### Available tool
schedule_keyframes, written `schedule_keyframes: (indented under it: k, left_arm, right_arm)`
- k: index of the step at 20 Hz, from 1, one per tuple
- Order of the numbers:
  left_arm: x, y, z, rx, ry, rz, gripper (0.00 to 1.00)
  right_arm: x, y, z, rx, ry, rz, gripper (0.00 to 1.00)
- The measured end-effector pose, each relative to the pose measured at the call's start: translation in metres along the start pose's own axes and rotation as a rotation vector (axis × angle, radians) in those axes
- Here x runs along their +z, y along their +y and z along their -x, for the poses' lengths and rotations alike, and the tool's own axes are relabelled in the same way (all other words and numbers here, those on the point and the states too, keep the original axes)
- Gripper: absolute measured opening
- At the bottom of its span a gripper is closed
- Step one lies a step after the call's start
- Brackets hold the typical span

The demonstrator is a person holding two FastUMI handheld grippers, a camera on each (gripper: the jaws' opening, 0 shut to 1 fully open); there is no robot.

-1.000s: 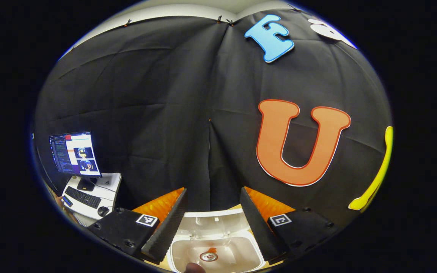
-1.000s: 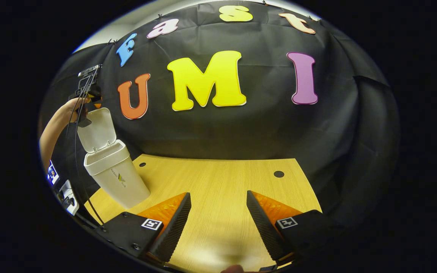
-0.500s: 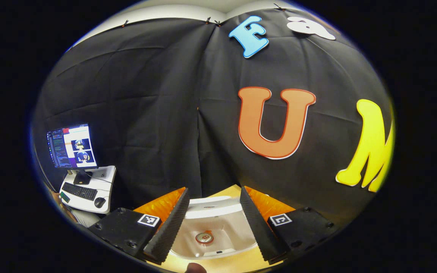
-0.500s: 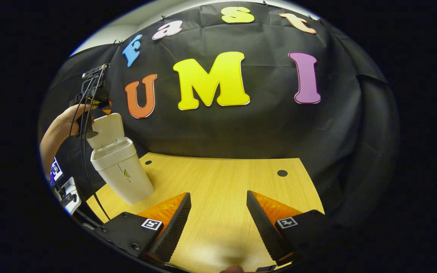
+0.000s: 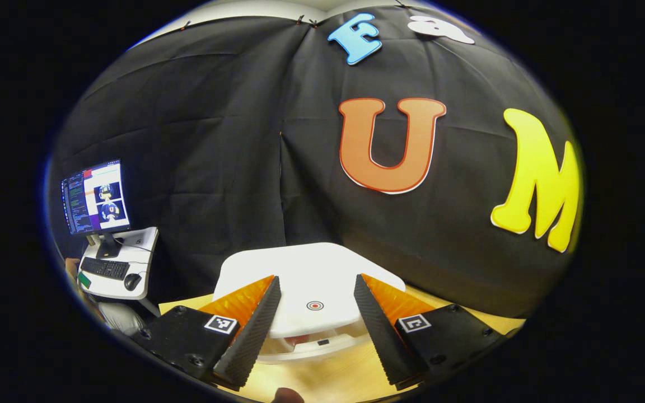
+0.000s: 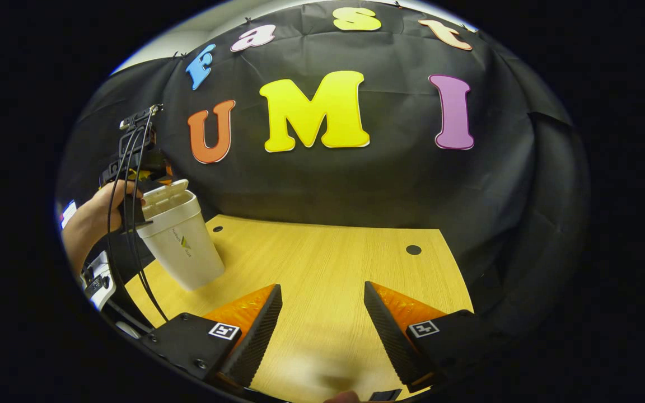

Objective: Press the lid of the desktop garbage bin to open it, pick up the crumpled paper on the desktop and throw it into the bin, then pick up the pop can on the desktop and drop it into the bin, and finally close the garbage bin lid.

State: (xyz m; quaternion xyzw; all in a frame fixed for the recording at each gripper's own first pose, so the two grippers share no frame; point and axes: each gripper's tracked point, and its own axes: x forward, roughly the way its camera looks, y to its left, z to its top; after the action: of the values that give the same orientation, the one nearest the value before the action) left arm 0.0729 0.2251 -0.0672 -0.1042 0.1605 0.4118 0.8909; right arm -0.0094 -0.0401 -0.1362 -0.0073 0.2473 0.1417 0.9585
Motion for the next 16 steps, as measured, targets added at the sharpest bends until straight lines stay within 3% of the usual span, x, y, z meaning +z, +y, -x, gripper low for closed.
schedule_keyframes:
  k: [7,16]
  left_arm:
    - [-0.034,0.004,0.000,-0.007,0.033,-0.051,0.89]
    - [-0.041,0.000,-0.001,-0.072,-0.004,-0.084,0.89]
  right_arm:
    - [-0.009,0.010,-0.002,0.007,0.019,0.006,0.92]
    - [-0.023,0.024,-0.003,0.023,0.042,-0.028,0.93]
